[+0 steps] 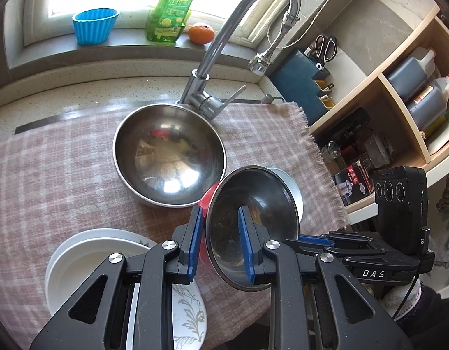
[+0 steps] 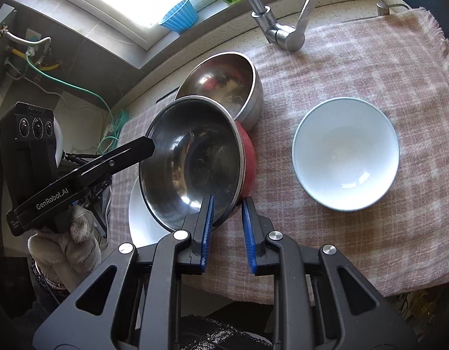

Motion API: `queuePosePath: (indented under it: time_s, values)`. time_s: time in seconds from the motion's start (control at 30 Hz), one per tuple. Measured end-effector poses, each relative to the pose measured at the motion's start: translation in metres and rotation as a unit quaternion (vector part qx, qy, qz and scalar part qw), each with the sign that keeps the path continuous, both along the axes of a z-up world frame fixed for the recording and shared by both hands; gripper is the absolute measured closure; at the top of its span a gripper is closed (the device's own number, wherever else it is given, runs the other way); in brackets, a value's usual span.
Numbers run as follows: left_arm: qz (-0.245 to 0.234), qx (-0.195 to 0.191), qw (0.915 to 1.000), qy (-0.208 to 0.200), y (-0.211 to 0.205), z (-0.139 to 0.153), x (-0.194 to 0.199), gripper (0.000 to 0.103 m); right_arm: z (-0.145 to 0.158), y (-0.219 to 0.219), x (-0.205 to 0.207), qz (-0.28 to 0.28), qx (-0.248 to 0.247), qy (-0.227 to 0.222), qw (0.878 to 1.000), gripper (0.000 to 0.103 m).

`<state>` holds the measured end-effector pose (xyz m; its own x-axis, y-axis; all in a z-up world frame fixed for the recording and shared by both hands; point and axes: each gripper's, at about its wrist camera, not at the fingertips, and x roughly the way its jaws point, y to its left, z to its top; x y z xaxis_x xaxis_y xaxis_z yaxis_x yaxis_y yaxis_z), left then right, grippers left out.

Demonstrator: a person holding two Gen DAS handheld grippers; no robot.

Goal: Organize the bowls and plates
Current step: 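Lift the small steel bowl and carry it over the large steel bowl, then lower the small steel bowl into the large bowl and open the right gripper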

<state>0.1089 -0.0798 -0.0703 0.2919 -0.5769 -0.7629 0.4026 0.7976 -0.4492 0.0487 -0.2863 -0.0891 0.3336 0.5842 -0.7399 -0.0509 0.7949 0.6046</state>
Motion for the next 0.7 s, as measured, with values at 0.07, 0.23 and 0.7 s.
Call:
queuePosePath:
  time_s: [0.07, 0.23, 0.7]
  values:
    - [0.004, -0.001, 1.0, -0.005, 0.001, 0.003, 0.005, 0.08, 0.005, 0.0, 0.008, 0.001, -0.002, -0.006, 1.0, 0.082]
    - [0.022, 0.0, 0.9997, -0.01, 0.008, 0.005, 0.023, 0.08, 0.021, 0.005, 0.03, 0.005, -0.016, -0.028, 0.999, 0.082]
    - [0.06, 0.02, 0.9979, 0.01, 0.023, -0.019, 0.075, 0.08, 0.011, 0.03, 0.106, 0.018, -0.054, -0.031, 0.998, 0.082]
